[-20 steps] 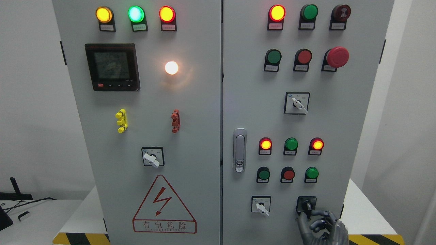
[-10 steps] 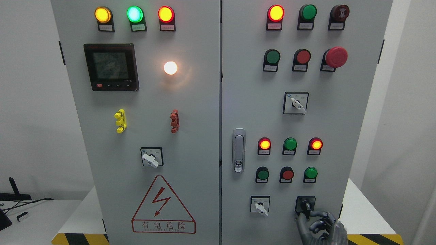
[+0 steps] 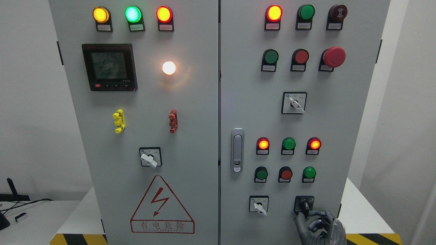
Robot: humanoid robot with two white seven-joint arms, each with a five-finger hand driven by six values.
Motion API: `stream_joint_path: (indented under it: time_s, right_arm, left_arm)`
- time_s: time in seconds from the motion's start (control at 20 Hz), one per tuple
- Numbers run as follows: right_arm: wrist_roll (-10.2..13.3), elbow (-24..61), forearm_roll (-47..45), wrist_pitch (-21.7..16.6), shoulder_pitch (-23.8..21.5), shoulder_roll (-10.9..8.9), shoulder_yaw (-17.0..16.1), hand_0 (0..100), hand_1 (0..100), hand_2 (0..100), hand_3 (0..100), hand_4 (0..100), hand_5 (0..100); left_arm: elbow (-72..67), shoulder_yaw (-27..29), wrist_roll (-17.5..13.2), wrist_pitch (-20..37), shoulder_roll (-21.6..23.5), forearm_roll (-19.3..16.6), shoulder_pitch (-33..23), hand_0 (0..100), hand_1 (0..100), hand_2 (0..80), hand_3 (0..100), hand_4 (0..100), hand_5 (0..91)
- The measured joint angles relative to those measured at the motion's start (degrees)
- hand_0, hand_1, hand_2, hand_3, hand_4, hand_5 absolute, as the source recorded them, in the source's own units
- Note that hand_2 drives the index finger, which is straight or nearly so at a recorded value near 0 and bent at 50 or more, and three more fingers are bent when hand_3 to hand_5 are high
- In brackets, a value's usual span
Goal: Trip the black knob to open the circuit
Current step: 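Rotate the black knob with the right hand to switch it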
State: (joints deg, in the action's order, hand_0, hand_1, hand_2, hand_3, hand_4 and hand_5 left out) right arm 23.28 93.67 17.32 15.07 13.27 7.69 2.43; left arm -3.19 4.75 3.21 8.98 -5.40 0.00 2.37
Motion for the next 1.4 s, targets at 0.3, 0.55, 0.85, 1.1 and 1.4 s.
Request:
stream_joint_path:
  time_s: [0.3, 0.55, 0.85, 1.1, 1.4]
  right_arm:
    - [-0.1, -0.4, 0.0, 0.0, 0.2, 0.02, 0.0, 37, 79, 58, 87, 86, 96]
    - [-0.1, -0.6, -0.2, 0.0, 0.3, 0.03, 0.0, 38, 80, 58, 87, 86, 96]
    - [-0.1, -0.7, -0.4, 0.1, 0.5, 0.04, 0.0, 38, 80, 58, 88, 86, 97]
    - [-0.2, -0.9, -0.7, 0.1, 0.7, 0.05, -0.1, 38, 80, 58, 88, 87, 97]
    - [-0.2, -1.0, -0.8, 0.1, 0.9, 0.05, 0.0, 39, 80, 58, 89, 87, 97]
  left_arm:
    - [0.0, 0.0, 0.0, 0.0, 0.0, 0.0, 0.0, 12, 39, 0.0, 0, 0, 0.0]
    - [0.0, 0.0, 0.0, 0.0, 0.0, 0.0, 0.0, 12, 39, 0.0, 0, 0, 0.0]
    - [0.0, 0.0, 0.0, 0.0, 0.0, 0.0, 0.0, 12, 39, 0.0, 0, 0, 0.0]
    - [0.0, 0.0, 0.0, 0.0, 0.0, 0.0, 0.0, 12, 39, 0.0, 0, 0, 0.0]
    - [0.0, 0.0, 0.0, 0.0, 0.0, 0.0, 0.0, 12, 39, 0.0, 0, 0, 0.0]
